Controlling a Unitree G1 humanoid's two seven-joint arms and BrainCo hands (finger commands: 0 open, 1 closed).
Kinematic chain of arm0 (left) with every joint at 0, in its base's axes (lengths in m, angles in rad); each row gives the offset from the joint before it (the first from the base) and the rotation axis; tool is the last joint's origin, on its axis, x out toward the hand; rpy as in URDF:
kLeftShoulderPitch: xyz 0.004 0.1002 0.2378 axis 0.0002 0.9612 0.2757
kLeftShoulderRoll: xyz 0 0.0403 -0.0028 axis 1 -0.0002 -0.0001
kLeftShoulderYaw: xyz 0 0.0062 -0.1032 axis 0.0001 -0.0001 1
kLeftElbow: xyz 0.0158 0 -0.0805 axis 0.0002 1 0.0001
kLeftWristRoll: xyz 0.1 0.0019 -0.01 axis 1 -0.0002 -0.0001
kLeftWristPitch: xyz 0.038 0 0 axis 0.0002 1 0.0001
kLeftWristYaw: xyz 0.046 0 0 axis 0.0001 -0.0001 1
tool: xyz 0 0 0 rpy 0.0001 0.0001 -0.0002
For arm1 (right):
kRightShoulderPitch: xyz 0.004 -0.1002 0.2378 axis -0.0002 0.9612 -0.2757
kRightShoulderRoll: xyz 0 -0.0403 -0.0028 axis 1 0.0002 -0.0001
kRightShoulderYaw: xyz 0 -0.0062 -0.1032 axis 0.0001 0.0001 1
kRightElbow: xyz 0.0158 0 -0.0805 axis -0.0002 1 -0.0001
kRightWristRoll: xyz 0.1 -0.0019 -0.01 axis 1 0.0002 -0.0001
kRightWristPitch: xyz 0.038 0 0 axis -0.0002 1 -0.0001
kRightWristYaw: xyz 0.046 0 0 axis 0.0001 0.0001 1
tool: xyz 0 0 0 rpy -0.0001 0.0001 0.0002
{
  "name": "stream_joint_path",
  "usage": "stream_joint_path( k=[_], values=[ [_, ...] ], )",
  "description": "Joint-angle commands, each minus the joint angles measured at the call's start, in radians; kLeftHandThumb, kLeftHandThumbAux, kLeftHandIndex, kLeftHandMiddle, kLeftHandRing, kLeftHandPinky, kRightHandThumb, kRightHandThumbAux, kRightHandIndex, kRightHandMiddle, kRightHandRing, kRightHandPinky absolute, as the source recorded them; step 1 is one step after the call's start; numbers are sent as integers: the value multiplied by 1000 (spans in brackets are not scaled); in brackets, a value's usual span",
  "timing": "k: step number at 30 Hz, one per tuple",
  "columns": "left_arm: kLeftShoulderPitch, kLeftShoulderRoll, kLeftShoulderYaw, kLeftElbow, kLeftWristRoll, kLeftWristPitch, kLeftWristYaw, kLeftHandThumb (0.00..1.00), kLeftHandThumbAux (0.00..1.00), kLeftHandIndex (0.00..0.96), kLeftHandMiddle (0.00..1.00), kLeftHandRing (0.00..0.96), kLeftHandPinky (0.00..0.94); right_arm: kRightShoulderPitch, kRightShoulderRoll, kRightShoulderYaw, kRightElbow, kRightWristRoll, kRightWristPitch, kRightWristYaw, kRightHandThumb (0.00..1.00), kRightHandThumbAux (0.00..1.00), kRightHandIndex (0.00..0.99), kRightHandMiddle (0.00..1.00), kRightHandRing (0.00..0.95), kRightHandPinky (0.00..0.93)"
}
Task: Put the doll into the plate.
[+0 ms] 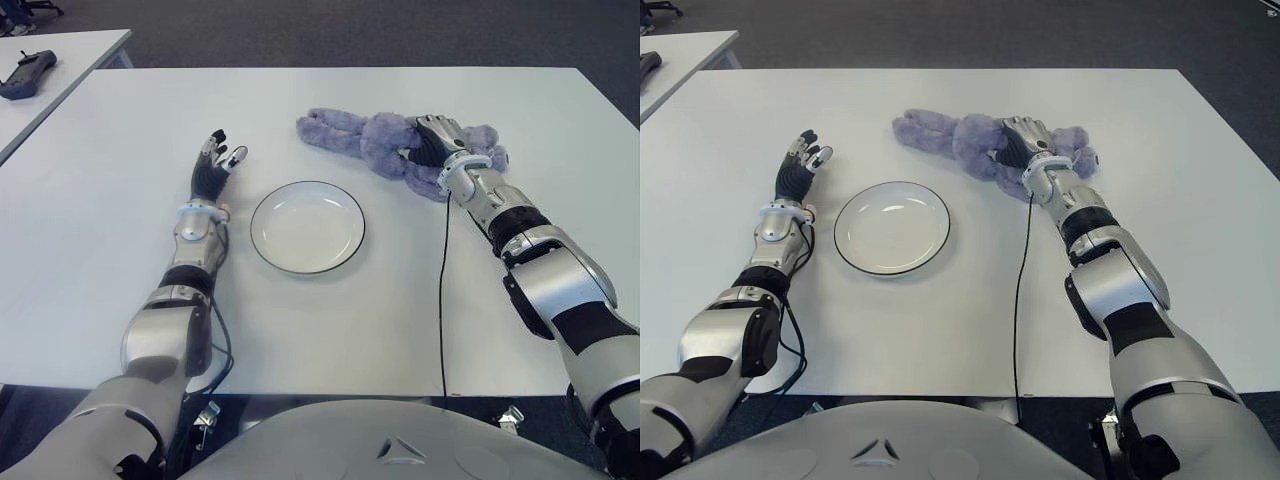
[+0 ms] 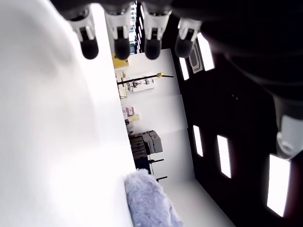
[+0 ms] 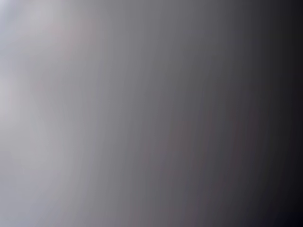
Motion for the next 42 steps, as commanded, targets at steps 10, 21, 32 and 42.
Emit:
stream_joint_path(
  k=[10, 21, 32, 42],
  values=[
    [291, -120, -13, 149, 7, -3, -7, 0, 483, 0, 37, 3, 0, 181, 108, -46, 79, 47, 16, 17, 901, 640, 780, 840, 838, 848],
    [291, -120, -13, 150, 4, -7, -12, 0, 480, 0, 36, 0, 0, 177, 111, -107, 72, 74, 12, 16, 930, 648, 777, 847, 849, 862],
    [291, -122, -14, 151, 5, -13, -7, 0, 496, 0, 43, 9, 0, 148, 87, -161, 66, 105, -21, 16, 954, 660, 810, 873, 870, 877],
    [288, -125, -17, 153, 8, -11, -2, 0, 493, 0, 34, 2, 0, 108, 55, -193, 32, 109, -98, -42, 954, 668, 841, 894, 884, 884]
  ],
)
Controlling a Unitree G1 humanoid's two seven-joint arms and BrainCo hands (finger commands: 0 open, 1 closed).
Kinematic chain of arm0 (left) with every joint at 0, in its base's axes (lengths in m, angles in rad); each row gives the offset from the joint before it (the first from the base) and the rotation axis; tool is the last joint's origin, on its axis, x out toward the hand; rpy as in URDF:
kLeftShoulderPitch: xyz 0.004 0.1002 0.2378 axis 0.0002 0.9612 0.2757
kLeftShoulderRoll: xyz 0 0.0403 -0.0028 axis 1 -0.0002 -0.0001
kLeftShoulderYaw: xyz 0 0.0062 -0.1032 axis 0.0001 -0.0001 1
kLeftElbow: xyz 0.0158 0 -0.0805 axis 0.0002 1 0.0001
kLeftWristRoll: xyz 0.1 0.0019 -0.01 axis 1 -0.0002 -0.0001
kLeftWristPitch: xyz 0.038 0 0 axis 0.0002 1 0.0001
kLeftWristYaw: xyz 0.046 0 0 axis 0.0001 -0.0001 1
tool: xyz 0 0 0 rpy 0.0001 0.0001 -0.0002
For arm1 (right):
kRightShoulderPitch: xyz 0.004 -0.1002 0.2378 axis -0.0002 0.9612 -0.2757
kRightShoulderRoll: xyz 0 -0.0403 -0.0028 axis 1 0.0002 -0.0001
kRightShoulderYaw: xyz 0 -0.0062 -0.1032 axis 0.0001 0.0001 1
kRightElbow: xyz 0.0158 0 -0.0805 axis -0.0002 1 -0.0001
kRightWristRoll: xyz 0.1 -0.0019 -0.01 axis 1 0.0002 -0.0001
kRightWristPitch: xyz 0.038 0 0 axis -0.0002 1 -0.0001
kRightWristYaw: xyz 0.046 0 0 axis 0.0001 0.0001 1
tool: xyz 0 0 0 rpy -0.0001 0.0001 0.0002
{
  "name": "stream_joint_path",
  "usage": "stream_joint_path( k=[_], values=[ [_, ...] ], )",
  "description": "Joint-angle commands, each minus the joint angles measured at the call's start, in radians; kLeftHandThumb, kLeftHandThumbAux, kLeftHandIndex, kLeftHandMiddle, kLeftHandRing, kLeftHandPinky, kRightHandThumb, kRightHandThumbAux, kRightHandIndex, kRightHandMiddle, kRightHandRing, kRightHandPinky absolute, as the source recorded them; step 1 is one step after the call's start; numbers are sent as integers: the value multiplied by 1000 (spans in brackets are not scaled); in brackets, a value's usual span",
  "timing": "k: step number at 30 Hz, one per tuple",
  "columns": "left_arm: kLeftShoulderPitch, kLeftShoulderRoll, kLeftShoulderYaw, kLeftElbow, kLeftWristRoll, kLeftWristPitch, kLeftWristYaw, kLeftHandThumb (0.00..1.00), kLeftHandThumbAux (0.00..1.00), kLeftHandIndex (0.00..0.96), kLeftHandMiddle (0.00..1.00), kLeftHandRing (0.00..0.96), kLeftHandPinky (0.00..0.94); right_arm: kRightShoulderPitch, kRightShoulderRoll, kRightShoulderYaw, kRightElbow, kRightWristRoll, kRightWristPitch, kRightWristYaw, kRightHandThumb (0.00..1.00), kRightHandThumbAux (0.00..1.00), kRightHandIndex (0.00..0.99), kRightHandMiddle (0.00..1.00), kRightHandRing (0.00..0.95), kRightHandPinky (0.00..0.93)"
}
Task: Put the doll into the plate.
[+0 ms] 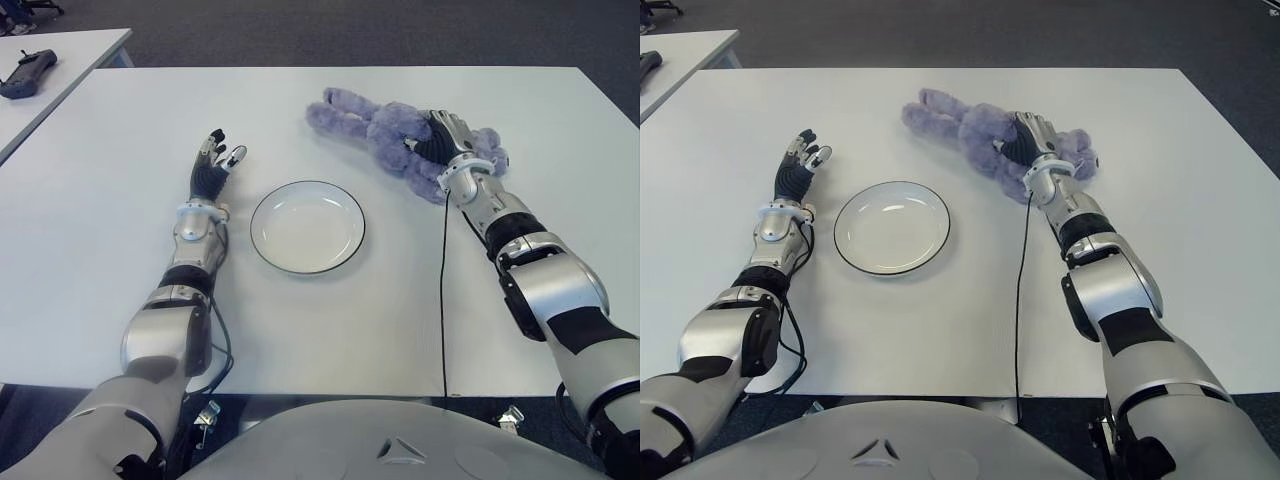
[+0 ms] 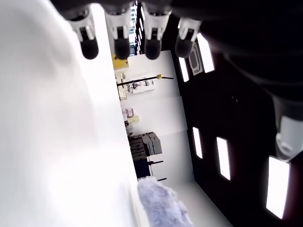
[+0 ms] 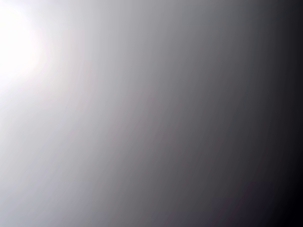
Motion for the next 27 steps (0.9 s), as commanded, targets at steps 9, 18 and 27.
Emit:
stream_joint_path(
  k=[9, 18, 27],
  values=[
    [285, -123, -35, 157, 35, -7, 17, 0, 479, 0, 33, 0, 0, 77, 11, -17, -56, 28, -150, -109, 948, 668, 845, 896, 886, 880],
    [279, -123, -42, 162, 44, 0, 24, 0, 481, 0, 37, 4, 0, 82, 2, -17, -115, 28, -194, -137, 936, 662, 826, 883, 877, 877],
    [271, -130, -40, 166, 41, 18, 34, 0, 474, 0, 42, 11, 0, 79, -3, -19, -149, 24, -245, -164, 882, 673, 815, 871, 873, 866]
  ],
)
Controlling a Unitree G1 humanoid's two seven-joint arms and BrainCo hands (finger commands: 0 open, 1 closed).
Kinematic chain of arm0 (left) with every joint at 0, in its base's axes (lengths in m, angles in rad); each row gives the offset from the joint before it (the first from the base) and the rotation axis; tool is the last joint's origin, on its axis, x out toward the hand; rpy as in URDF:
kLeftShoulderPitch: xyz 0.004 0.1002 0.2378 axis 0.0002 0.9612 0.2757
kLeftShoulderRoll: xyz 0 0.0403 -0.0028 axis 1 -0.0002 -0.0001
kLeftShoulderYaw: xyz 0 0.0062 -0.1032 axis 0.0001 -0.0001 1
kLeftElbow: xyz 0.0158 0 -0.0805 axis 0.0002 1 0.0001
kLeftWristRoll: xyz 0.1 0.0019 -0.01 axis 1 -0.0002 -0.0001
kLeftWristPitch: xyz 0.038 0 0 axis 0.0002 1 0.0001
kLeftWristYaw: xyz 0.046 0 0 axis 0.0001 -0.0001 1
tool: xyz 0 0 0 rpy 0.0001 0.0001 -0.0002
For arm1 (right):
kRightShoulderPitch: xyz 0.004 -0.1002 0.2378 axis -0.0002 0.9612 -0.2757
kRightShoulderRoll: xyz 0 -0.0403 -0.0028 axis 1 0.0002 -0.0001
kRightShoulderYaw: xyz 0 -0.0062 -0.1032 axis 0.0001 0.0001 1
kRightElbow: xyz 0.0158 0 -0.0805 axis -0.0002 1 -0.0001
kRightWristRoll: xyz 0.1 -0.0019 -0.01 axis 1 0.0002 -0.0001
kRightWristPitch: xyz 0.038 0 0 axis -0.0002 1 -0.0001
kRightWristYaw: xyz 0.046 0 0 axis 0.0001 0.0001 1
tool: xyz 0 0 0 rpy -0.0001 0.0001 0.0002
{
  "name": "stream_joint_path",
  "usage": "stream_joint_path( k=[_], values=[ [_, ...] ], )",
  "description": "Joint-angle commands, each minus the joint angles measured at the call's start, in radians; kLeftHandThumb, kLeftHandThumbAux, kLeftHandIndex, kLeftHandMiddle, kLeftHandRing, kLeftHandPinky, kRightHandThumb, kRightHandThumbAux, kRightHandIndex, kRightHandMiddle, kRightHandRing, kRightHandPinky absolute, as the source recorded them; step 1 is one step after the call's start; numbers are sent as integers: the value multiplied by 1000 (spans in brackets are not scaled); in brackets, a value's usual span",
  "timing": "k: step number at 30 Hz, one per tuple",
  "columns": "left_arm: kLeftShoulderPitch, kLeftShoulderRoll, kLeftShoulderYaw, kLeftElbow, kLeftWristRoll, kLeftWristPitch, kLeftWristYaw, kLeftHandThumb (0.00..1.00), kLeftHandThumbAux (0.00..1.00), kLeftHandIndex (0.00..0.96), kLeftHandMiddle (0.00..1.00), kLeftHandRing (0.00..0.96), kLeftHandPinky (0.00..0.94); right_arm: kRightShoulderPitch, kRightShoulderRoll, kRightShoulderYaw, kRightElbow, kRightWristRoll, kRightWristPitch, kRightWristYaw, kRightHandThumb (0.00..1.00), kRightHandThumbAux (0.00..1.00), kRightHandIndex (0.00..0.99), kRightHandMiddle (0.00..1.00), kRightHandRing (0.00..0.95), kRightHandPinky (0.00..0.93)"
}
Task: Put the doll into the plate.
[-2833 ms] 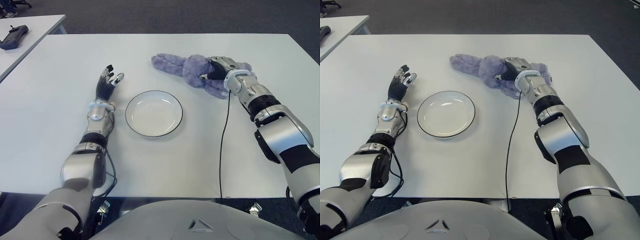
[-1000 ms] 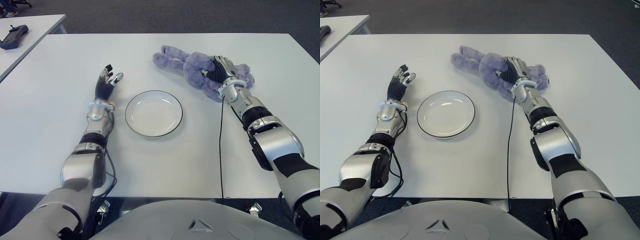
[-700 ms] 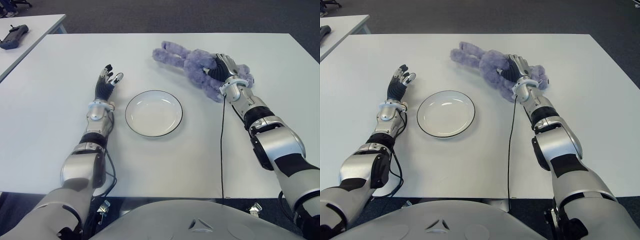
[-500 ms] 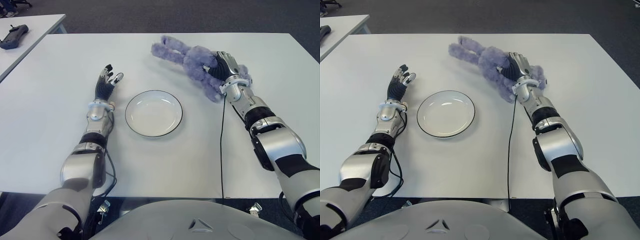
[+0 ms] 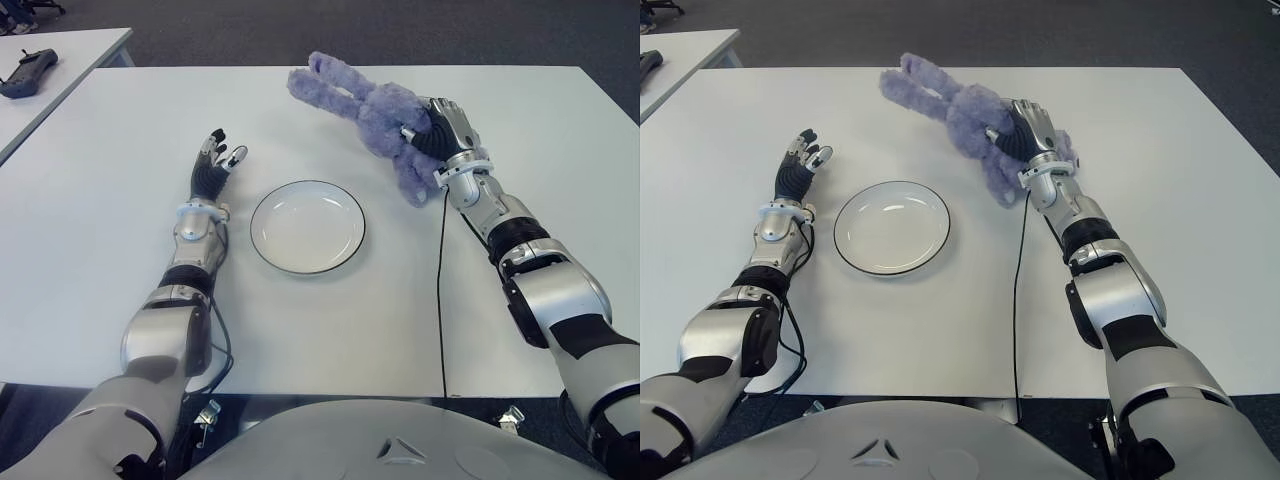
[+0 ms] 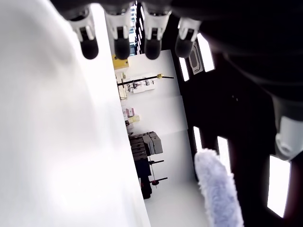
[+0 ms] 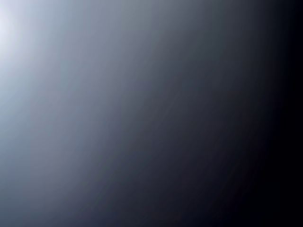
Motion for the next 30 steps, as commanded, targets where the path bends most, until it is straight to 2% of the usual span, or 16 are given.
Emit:
stream_joint_path(
  k=[1, 11, 30],
  values=[
    [271, -131, -35, 167, 38, 20, 35, 0, 473, 0, 43, 11, 0, 29, 11, -6, -47, 15, -72, -31, 879, 674, 815, 871, 873, 864],
    [263, -136, -34, 169, 37, 36, 38, 0, 474, 0, 40, 3, 0, 33, -1, -1, -112, -5, -98, -47, 866, 671, 815, 858, 863, 841],
    [256, -143, -34, 172, 37, 35, 34, 0, 468, 0, 39, 3, 0, 70, -37, 48, -251, -127, -127, -141, 843, 655, 792, 832, 850, 839]
  ],
)
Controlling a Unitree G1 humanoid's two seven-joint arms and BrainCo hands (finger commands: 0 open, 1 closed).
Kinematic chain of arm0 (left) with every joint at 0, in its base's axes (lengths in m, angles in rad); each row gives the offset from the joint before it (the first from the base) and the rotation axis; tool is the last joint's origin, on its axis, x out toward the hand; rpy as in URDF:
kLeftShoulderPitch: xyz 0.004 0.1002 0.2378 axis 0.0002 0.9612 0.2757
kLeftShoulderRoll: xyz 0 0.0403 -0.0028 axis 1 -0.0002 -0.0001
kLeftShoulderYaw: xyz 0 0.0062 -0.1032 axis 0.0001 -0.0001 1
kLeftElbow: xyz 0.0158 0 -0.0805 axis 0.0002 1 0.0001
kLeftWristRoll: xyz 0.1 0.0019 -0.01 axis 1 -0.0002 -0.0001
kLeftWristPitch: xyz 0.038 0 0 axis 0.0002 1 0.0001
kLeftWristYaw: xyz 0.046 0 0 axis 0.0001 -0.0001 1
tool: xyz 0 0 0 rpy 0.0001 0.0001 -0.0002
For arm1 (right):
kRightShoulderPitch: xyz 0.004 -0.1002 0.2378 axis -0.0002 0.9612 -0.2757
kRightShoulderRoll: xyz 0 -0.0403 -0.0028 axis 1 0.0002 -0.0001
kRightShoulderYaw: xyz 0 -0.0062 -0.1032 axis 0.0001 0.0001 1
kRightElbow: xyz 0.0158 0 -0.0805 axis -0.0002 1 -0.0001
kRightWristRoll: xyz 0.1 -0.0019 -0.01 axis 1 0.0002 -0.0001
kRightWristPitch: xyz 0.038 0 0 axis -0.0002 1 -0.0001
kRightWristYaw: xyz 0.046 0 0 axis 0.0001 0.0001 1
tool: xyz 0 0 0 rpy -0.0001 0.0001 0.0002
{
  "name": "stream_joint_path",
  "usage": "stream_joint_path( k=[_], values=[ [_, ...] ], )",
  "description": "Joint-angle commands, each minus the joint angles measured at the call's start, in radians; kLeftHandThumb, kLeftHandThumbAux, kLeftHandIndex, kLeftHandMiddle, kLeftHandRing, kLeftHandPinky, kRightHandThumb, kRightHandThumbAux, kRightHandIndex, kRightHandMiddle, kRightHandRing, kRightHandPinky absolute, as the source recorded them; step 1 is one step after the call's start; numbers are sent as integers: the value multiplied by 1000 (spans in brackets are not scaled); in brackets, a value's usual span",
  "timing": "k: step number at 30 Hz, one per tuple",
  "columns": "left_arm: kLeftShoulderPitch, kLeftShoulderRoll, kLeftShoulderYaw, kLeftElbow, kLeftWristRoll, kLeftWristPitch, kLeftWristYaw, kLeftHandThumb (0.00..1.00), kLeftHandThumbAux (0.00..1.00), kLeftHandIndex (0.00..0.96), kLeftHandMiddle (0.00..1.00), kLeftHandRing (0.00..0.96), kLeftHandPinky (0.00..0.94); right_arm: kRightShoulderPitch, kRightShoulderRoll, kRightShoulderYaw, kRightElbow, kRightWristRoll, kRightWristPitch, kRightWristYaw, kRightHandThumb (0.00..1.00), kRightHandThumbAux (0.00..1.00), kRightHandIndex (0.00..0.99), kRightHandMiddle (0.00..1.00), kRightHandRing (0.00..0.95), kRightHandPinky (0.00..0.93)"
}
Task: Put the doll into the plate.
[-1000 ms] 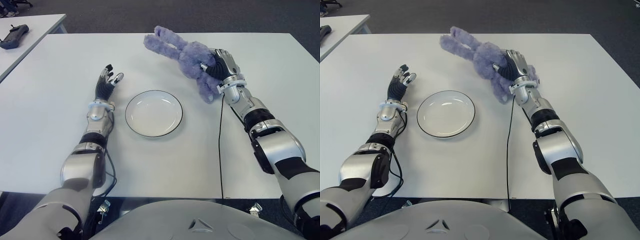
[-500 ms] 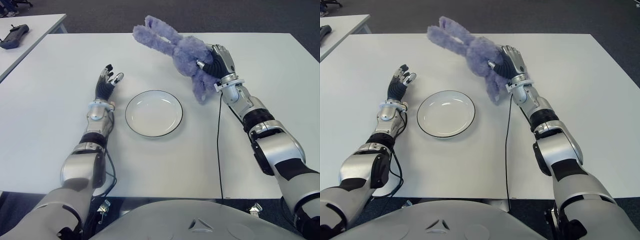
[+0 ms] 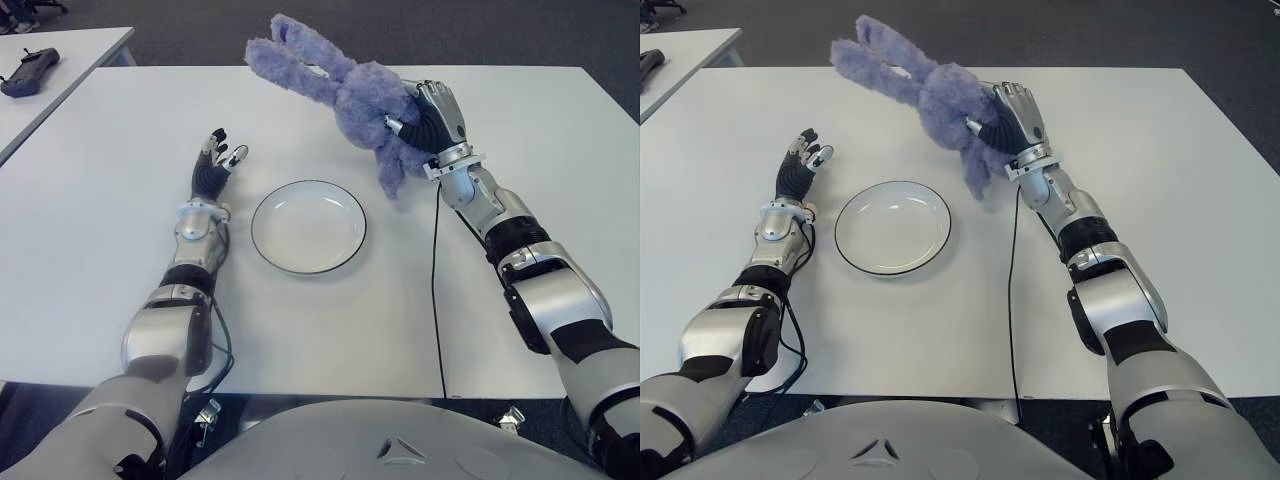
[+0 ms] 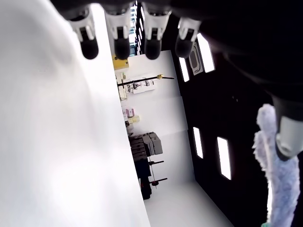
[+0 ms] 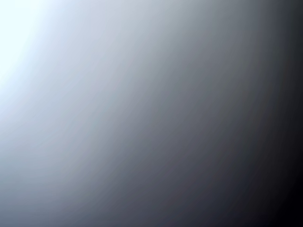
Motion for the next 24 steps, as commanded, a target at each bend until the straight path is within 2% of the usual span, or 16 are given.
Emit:
stream_joint_path(
  k=[1, 11, 21, 24],
  values=[
    [260, -138, -35, 172, 37, 33, 35, 0, 468, 0, 40, 3, 0, 35, -26, 28, -54, -61, -45, -64, 833, 659, 792, 833, 851, 841],
    [259, -137, -35, 175, 38, 38, 23, 0, 460, 0, 25, 0, 0, 34, -42, 23, -100, -91, -73, -107, 817, 671, 783, 833, 849, 833],
    [257, -138, -31, 178, 34, 42, 20, 0, 445, 0, 19, 0, 0, -19, -48, 6, -126, -102, -119, -158, 815, 671, 784, 838, 855, 850],
    [257, -140, -33, 178, 36, 43, 24, 0, 441, 0, 23, 0, 0, -16, -43, -3, -156, -66, -172, -130, 792, 678, 788, 851, 861, 865]
  ],
)
